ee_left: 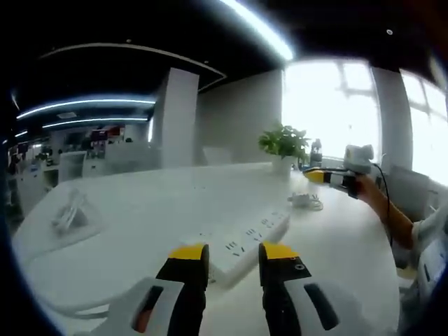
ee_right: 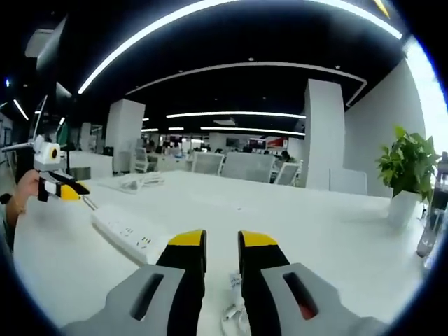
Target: Straighten the power strip on the desk, plug the charger into it
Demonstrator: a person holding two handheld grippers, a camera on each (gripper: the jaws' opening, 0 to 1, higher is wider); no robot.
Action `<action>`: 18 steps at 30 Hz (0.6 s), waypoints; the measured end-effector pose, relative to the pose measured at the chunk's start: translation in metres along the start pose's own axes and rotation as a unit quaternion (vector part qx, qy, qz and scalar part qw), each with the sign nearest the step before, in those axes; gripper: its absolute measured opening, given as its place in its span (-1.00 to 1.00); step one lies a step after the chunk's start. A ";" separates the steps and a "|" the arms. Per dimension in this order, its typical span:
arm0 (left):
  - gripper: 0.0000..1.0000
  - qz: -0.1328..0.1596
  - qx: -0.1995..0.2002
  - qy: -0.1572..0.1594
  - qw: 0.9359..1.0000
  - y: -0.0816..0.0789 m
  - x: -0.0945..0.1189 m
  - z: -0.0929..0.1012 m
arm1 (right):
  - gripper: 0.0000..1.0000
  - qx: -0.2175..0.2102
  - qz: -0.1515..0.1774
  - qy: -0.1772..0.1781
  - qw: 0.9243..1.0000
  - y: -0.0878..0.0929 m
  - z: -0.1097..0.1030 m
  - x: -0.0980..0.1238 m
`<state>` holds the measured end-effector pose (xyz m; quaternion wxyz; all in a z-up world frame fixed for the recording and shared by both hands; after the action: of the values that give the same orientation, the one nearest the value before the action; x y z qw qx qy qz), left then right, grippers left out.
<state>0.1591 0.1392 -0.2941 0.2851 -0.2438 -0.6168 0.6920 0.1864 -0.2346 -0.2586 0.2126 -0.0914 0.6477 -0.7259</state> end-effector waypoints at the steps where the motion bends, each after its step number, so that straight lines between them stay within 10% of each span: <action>1: -0.42 -0.001 -0.002 0.000 1.000 0.000 0.000 0.000 | -0.64 0.004 -0.002 0.002 1.000 0.000 0.002 0.002; 18: -0.34 -0.015 -0.016 0.016 1.000 0.003 -0.004 0.010 | -0.51 0.022 -0.057 0.007 0.998 0.028 0.023 0.020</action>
<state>0.1549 0.1295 -0.2960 0.3012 -0.2501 -0.6263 0.6741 0.1830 -0.2660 -0.2853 0.1683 -0.1187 0.6267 -0.7515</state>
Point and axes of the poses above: the point that each gripper's makers call its tool centre point, and the gripper's own axes: x roughly backward along the fingers, z roughly to its right, y roughly out of its underside, the point moved 6 cm from there along x, roughly backward along the fingers, and after that the axes turned 12 degrees about z, right-handed, at the moved point
